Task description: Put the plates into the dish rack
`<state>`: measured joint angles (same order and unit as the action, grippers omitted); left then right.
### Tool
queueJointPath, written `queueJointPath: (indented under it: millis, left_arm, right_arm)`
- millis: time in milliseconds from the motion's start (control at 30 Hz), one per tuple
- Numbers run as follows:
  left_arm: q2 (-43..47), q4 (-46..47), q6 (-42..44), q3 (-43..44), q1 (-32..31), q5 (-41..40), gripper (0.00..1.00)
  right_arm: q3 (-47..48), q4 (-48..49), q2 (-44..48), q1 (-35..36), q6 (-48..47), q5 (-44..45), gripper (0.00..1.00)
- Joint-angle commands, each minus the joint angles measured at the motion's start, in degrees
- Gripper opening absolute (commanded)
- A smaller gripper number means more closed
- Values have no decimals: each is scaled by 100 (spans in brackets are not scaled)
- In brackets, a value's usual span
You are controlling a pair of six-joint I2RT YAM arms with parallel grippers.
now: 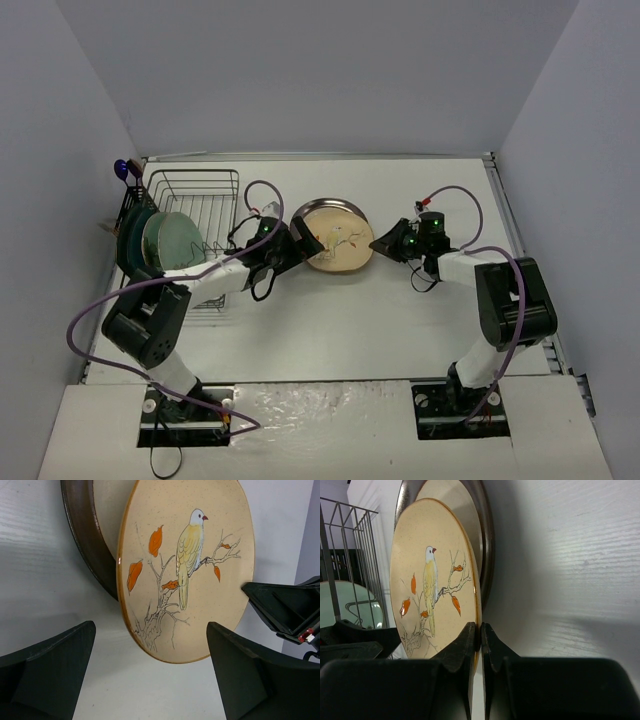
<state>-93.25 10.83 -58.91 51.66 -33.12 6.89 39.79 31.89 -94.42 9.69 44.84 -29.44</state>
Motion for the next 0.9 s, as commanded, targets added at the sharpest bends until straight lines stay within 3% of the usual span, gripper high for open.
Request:
queueJointPath:
  millis: [0, 400, 667, 867]
  left_arm:
    - [-51, 506, -106, 444, -38, 57, 88]
    - [-411, 560, -139, 495, -27, 5, 79]
    - [-544, 984, -350, 459, -27, 208, 45]
    - [-435, 1063, -394, 405, -20, 236, 28]
  right_arm:
    - [-70, 380, -222, 15, -191, -345, 0]
    - [-50, 466, -458, 6, -335, -399, 0]
    - [56, 440, -382, 15, -362, -466, 0]
    - [120, 349, -302, 24, -391, -485, 0]
